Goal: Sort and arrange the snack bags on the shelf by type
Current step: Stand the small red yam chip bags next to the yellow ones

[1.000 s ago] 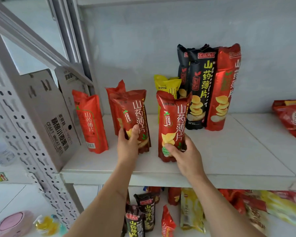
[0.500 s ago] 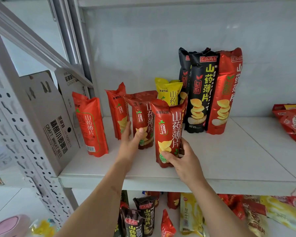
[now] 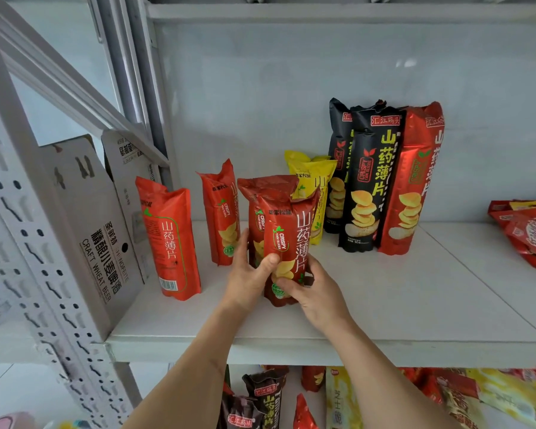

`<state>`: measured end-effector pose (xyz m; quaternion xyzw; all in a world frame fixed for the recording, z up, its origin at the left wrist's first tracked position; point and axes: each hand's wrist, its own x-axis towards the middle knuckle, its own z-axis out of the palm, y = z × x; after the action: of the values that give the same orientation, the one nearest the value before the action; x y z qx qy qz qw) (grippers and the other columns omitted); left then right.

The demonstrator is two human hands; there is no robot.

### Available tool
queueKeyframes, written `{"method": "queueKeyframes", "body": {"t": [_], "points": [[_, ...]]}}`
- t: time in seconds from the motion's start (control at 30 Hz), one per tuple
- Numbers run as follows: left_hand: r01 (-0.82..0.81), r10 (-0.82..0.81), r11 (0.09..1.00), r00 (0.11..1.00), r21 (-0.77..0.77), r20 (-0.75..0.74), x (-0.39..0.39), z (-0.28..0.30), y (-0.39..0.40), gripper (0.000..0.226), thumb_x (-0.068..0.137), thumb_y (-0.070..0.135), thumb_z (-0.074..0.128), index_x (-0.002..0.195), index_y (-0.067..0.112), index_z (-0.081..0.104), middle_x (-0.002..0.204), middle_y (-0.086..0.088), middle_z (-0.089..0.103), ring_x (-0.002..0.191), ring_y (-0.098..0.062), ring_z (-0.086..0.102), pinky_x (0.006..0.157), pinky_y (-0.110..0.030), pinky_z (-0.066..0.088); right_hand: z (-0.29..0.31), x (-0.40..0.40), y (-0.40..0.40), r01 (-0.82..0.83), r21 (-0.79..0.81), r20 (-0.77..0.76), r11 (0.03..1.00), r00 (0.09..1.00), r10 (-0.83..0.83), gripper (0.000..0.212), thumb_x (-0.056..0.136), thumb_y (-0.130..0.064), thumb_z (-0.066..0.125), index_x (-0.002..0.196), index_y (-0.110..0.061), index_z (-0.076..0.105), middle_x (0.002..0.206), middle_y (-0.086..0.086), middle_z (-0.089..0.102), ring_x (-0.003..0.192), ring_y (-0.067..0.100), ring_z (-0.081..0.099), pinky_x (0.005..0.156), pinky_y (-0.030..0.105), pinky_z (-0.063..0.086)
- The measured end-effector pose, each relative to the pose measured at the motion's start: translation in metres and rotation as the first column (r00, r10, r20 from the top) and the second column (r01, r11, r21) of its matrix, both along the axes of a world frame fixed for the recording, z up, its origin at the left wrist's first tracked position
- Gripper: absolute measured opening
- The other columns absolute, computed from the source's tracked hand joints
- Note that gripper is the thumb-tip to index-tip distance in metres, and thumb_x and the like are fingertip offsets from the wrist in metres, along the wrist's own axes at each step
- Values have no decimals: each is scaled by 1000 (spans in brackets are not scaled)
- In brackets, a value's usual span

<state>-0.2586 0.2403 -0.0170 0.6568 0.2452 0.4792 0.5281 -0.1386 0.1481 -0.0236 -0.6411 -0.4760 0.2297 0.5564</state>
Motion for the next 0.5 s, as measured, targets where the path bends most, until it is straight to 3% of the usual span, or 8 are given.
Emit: {"method": "queueKeyframes", "body": {"t": [0.13, 0.27, 0.37, 0.5], "points": [[14, -13, 1000, 1000, 25, -21, 2, 0, 16, 73, 57, 55, 81, 120, 53, 44, 116, 29, 63, 109, 13, 61, 90, -17, 53, 5, -10, 16, 15, 7, 5, 1000, 1000, -15, 45, 82, -44, 76, 112, -57, 45, 100, -32, 60, 91, -9, 62, 70, 6, 47], [40, -38, 999, 998, 35, -58, 4, 0, 33, 74, 57, 56, 80, 120, 53, 43, 124, 21, 58, 106, 18, 59, 80, -6, 49, 9, -14, 31, 53, -1, 31, 999, 998, -53, 48, 83, -46, 73, 119, -53, 42, 98, -33, 54, 85, -13, 57, 64, 2, 43], [66, -65, 998, 995, 12, -71, 7, 1, 46, 74, 57, 58, 79, 119, 55, 40, 123, 23, 56, 102, 21, 58, 76, -4, 48, 9, -12, 42, 83, -2, 33, 997, 996, -83, 49, 82, -47, 73, 117, -55, 39, 97, -34, 54, 86, -13, 56, 68, 6, 43], [99, -99, 995, 992, -5, -82, 15, 0, 58, 75, 63, 53, 81, 127, 46, 43, 123, 15, 63, 105, 9, 65, 79, -11, 53, 3, -5, 60, 90, -1, 50, 996, 995, -90, 52, 81, -50, 73, 120, -56, 39, 102, -32, 55, 97, 0, 62, 80, 19, 51]]}}
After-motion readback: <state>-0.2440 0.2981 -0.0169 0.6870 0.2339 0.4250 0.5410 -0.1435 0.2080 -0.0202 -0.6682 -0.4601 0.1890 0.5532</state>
